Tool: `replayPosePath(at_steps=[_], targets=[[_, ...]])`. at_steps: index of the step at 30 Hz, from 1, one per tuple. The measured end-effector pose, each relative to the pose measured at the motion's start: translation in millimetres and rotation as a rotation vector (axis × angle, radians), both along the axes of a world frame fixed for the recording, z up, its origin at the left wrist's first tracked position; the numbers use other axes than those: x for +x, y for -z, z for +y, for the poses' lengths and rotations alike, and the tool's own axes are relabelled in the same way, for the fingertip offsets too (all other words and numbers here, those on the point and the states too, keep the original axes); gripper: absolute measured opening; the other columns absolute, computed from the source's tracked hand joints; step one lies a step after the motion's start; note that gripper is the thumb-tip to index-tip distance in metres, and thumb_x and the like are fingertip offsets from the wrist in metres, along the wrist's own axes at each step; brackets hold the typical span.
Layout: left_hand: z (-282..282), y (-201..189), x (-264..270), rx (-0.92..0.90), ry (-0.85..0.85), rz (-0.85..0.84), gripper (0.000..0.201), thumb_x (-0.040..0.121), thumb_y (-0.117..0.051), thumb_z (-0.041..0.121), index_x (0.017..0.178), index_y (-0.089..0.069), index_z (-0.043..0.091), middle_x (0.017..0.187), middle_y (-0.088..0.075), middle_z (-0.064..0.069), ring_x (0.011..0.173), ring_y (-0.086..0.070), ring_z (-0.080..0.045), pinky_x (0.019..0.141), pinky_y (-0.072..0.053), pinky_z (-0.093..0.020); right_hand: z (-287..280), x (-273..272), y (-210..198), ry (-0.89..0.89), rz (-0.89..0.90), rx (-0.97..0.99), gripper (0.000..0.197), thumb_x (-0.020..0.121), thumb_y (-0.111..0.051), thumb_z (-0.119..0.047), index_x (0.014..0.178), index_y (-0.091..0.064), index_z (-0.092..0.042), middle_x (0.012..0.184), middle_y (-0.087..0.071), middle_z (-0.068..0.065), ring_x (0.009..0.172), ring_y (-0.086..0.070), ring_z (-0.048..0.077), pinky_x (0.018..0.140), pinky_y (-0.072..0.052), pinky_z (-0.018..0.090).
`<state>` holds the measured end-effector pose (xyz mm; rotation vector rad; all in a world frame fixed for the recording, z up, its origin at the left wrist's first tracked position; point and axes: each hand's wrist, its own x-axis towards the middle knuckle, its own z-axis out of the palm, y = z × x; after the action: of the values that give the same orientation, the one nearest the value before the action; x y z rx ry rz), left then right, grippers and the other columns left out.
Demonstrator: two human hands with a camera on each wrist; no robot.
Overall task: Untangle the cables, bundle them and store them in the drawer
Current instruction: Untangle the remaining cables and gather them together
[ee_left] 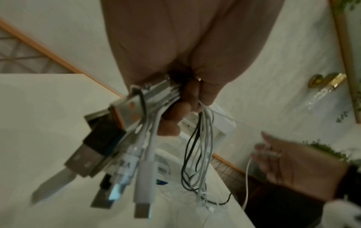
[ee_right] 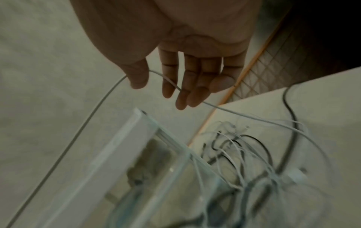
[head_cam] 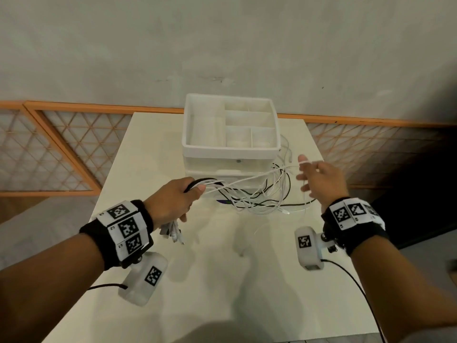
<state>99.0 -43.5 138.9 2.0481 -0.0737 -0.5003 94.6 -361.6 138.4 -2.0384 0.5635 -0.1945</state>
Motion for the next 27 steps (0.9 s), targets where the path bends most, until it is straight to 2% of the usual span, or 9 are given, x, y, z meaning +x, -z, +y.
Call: replayPosePath(at_steps=[5, 9, 13, 15, 17, 19, 22, 24, 27], targets=[[-0.3, 1.4, -2.5, 0.201, 0.018, -0.092, 0.055, 0.088, -0.05, 0.064, 0.075, -0.046, 0.011, 0.054, -0.032, 0.005, 0.04, -0.027, -0.009, 0.048, -0.029, -0.027, 11.1, 16.2, -52.6, -0.103, -0.258, -0.054, 0.041, 0.08, -0.062, -0.07, 0.096, -0.065, -0.033, 0.104, -0.071, -0.009, 0.078, -0.072, 0.019, 0.068, -0.056, 0.035], [-0.9, -1.0, -3.7, 0.338, -0.014, -0.138, 0.059, 0.091, -0.045, 0.064, 0.075, -0.051, 0.008, 0.056, -0.041, 0.002, 0.046, -0.034, -0.015, 0.051, -0.033, -0.028, 13.4, 26.9, -60.5, -0.141, -0.331, -0.083, 0.034, 0.076, -0.069, -0.064, 0.091, -0.063, -0.034, 0.108, -0.071, 0.014, 0.082, -0.069, 0.04, 0.08, -0.056, 0.049], [1.9, -5.0, -5.6, 0.315, -0.028, -0.187, 0.056, 0.091, -0.048, 0.061, 0.071, -0.054, 0.01, 0.053, -0.044, 0.007, 0.045, -0.038, -0.011, 0.05, -0.033, -0.026, -5.0, 30.6, -22.5, -0.185, -0.118, -0.095, 0.031, 0.073, -0.072, -0.058, 0.095, -0.062, -0.037, 0.103, -0.067, -0.019, 0.089, -0.072, 0.022, 0.091, -0.054, 0.049], [4.9, -7.3, -5.4, 0.291, -0.032, -0.218, 0.055, 0.091, -0.05, 0.06, 0.071, -0.056, 0.009, 0.051, -0.043, 0.009, 0.043, -0.038, -0.008, 0.05, -0.032, -0.025, -18.8, 24.7, 3.2, -0.226, 0.048, -0.186, 0.031, 0.077, -0.073, -0.039, 0.106, -0.062, -0.039, 0.116, -0.068, -0.009, 0.096, -0.068, 0.022, 0.095, -0.051, 0.041], [7.2, -8.7, -4.5, 0.271, -0.022, -0.233, 0.052, 0.092, -0.05, 0.059, 0.07, -0.057, 0.011, 0.046, -0.042, 0.012, 0.039, -0.038, -0.006, 0.051, -0.032, -0.024, -20.9, 13.8, 24.1, -0.316, 0.23, -0.316, 0.046, 0.08, -0.069, -0.019, 0.122, -0.059, -0.035, 0.124, -0.066, 0.004, 0.082, -0.062, 0.019, 0.081, -0.048, 0.029], [6.0, -10.0, -4.3, 0.257, 0.013, -0.221, 0.051, 0.093, -0.048, 0.059, 0.07, -0.059, 0.014, 0.042, -0.039, 0.012, 0.037, -0.037, -0.005, 0.051, -0.032, -0.025, -10.4, 3.0, 35.8, -0.413, 0.3, -0.379, 0.057, 0.079, -0.067, -0.015, 0.13, -0.053, -0.035, 0.123, -0.065, 0.001, 0.074, -0.058, 0.014, 0.077, -0.044, 0.025], [-2.1, -14.2, -5.1, 0.241, 0.064, -0.2, 0.051, 0.096, -0.042, 0.058, 0.071, -0.064, 0.019, 0.052, -0.043, 0.008, 0.044, -0.04, -0.006, 0.058, -0.038, -0.027, 18.7, -10.2, 29.6, -0.534, 0.193, -0.331, 0.071, 0.077, -0.071, -0.015, 0.134, -0.042, -0.046, 0.104, -0.064, -0.007, 0.069, -0.057, 0.005, 0.077, -0.047, 0.026], [-11.5, -20.3, -7.6, 0.213, 0.096, -0.202, 0.051, 0.099, -0.039, 0.055, 0.073, -0.067, 0.021, 0.057, -0.046, 0.008, 0.049, -0.044, -0.005, 0.06, -0.038, -0.023, 46.3, -20.7, 15.5, -0.646, 0.104, -0.265, 0.084, 0.075, -0.075, -0.019, 0.142, -0.034, -0.05, 0.085, -0.061, -0.009, 0.06, -0.055, 0.001, 0.068, -0.044, 0.018], [-25.8, -30.4, -12.7, 0.146, 0.183, -0.223, 0.048, 0.102, -0.039, 0.045, 0.073, -0.068, 0.02, 0.054, -0.044, 0.008, 0.041, -0.044, -0.001, 0.048, -0.034, -0.011, 92.1, -36.1, 6.8, -0.794, 0.043, -0.259, 0.075, 0.077, -0.078, -0.039, 0.139, -0.038, -0.05, 0.06, -0.054, -0.011, 0.053, -0.052, 0.001, 0.06, -0.043, 0.016]])
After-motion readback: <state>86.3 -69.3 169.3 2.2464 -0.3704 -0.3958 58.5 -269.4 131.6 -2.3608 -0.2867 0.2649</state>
